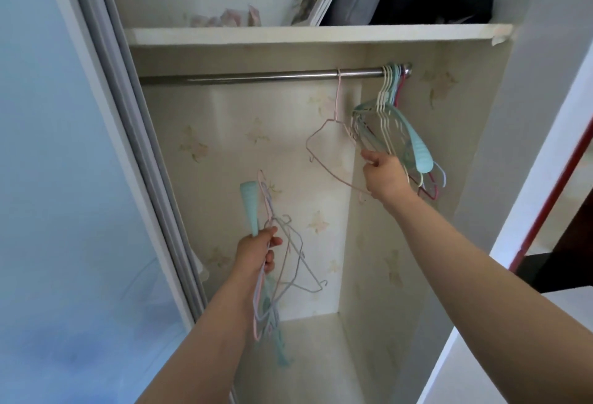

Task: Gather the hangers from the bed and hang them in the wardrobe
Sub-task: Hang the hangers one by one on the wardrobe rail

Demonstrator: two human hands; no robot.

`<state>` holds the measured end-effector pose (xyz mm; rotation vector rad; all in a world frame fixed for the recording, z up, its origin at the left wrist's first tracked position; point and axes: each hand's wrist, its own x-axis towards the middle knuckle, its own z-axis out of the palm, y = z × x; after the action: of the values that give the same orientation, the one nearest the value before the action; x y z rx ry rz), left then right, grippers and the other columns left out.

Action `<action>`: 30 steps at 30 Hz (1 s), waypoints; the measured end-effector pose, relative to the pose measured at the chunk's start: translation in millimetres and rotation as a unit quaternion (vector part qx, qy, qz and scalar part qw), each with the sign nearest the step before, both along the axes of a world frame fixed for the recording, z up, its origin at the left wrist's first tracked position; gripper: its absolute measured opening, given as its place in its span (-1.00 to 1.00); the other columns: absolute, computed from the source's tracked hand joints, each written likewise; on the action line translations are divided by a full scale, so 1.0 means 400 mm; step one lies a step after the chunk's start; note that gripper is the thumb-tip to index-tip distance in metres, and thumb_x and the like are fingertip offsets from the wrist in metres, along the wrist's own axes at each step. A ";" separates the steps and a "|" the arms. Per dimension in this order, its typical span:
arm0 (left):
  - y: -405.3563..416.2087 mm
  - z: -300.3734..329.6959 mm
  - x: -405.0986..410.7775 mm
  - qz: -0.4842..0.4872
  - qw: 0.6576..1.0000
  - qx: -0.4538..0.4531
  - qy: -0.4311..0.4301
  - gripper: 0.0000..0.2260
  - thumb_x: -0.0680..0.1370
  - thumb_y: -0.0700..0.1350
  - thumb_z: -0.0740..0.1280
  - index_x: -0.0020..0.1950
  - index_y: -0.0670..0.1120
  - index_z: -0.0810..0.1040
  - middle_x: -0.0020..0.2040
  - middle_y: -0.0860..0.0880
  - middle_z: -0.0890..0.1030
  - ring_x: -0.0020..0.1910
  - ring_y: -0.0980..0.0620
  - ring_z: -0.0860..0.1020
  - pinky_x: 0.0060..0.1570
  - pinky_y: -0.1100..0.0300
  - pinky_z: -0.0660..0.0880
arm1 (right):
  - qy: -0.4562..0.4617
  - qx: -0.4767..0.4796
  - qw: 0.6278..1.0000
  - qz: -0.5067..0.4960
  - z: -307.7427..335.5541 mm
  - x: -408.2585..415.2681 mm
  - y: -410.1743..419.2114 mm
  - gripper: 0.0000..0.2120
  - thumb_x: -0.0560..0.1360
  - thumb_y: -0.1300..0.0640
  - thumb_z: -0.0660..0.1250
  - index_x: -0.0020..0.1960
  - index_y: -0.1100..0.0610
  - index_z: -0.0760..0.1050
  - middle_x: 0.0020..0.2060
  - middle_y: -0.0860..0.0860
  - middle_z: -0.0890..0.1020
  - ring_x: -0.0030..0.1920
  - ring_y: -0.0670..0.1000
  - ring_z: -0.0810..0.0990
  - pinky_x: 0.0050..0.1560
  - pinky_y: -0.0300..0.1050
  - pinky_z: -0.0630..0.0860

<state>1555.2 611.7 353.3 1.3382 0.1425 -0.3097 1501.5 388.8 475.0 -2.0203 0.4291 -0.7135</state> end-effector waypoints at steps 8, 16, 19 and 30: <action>0.008 0.096 0.003 -0.035 0.996 -0.012 -0.082 -0.84 0.54 -0.11 0.35 0.05 -0.16 0.57 -0.45 0.06 0.50 -0.65 0.13 0.24 -0.62 0.36 0.12 | -0.028 0.145 0.986 -0.077 -0.051 0.013 -0.089 -0.52 0.51 0.38 0.02 0.34 0.07 0.42 -0.32 -0.03 0.40 -0.41 -0.06 0.36 -0.41 -0.28 0.36; 0.002 0.110 0.002 -0.069 0.991 -0.093 -0.066 -0.85 0.59 -0.12 0.28 0.08 -0.08 0.62 -0.20 0.05 0.54 -0.55 0.18 0.31 -0.61 0.35 0.16 | -0.098 -0.054 0.983 -0.143 -0.151 -0.101 0.039 -0.55 0.47 0.24 0.30 0.34 0.25 0.34 0.26 0.16 0.41 0.28 0.14 0.38 0.36 -0.02 0.27; -0.024 0.104 -0.006 -0.067 0.993 -0.088 -0.043 -0.85 0.60 -0.14 0.25 0.02 -0.01 0.62 -0.22 0.11 0.58 -0.44 0.17 0.34 -0.49 0.31 0.23 | 0.013 -0.011 0.998 0.057 -0.162 -0.152 0.160 -0.62 0.53 -0.22 0.21 0.12 0.07 0.43 0.00 -0.03 0.57 -0.03 -0.01 0.58 0.14 0.07 0.51; -0.007 0.072 -0.028 -0.091 0.993 -0.054 -0.059 -0.82 0.59 -0.20 0.23 0.05 -0.07 0.62 -0.33 0.06 0.47 -0.56 0.17 0.28 -0.61 0.35 0.15 | 0.212 0.050 0.956 0.194 -0.248 -0.155 0.229 -0.50 0.51 -0.31 0.13 0.26 0.04 0.36 0.12 0.00 0.57 0.02 0.00 0.61 0.03 -0.11 0.49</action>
<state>1544.2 608.9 382.2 1.2601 -0.0953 -0.3845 1439.7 480.5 375.7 -2.0740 0.2894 -0.0123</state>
